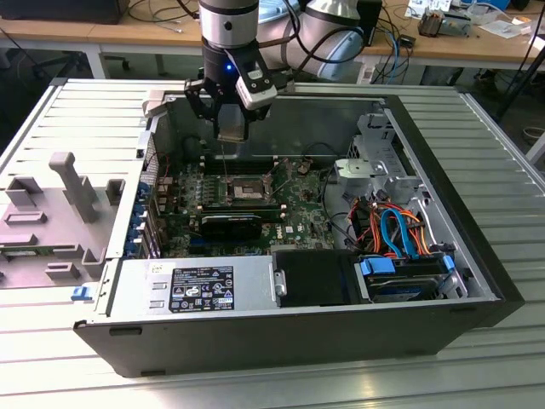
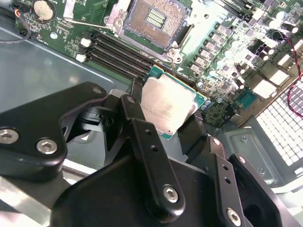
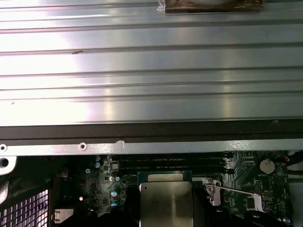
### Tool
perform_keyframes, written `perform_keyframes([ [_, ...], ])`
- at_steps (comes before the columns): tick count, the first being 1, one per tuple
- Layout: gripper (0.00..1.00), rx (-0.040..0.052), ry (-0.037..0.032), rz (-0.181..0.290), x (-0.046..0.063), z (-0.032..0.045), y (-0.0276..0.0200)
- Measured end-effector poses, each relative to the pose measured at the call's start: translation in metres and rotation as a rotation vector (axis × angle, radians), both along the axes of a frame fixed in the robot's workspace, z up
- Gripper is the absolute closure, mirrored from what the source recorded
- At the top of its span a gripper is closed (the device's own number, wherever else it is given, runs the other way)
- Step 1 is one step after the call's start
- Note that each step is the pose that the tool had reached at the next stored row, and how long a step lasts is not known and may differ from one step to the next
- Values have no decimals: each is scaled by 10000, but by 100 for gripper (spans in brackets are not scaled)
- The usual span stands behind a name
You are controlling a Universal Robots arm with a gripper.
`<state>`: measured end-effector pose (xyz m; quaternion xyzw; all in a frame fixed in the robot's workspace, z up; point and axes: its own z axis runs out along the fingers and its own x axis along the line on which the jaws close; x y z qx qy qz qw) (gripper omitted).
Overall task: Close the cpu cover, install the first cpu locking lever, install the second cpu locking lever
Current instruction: 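Close the cpu cover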
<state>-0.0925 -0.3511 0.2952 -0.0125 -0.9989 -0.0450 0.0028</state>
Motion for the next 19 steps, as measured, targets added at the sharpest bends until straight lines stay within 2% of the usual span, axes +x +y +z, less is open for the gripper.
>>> perform_keyframes([
  [7,45,-5,3,-1,-1,3,-6],
  [19,45,-23,2,0,0,-1,-112],
])
